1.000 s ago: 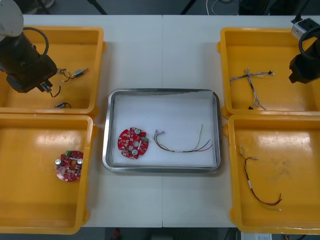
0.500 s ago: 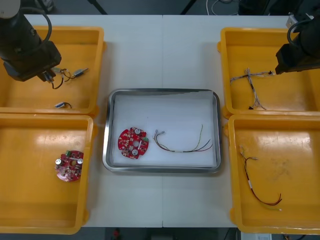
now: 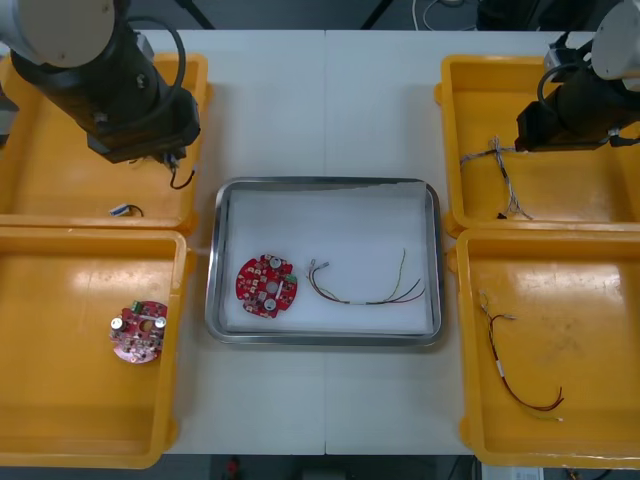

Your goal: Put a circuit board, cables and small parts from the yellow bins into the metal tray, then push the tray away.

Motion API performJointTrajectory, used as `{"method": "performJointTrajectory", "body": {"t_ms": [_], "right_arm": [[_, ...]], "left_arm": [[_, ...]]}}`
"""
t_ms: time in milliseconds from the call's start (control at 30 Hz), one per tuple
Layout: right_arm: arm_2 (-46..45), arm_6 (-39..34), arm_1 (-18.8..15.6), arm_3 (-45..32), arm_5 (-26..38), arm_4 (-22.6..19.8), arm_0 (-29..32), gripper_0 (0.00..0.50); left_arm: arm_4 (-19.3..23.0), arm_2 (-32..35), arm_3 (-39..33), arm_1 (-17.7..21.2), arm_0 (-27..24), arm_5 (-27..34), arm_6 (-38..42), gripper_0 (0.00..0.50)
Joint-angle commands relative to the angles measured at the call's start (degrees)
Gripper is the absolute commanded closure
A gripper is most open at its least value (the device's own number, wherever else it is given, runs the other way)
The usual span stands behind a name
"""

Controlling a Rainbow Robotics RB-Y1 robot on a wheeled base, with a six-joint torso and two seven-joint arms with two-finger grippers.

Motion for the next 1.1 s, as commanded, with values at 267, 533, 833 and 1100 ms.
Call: {"method": "performJointTrajectory", "body": {"t_ms": [267,533,833,1100], "right_arm": [[2.1,-0.4,1.9,4.2,-2.2,-0.9,-2.5,0.000],[3.5,-0.3,2.1,6.3,-4.1,-1.1,-1.4,0.000],[6.2,-0.8,2.1,6.3,-7.1,-2.5,1.1,0.000],[6.2,-0.6,2.1,6.3,-7.4,-2.7,2.6,0.000]], "left_arm": [[-0.2,-10.8,-2.0,-5.4,-2.5,0.5,2.8,0.500],[-3.3,-17.2,1.8,-8.0,-2.5,-4.0,2.3,0.500],[-5.2,-23.2,8.1,-9.7,-2.5,-13.5,1.8,0.500],[-6.2,-26.0,9.8,-10.8,-2.4,-15.9,2.1,0.500]]}}
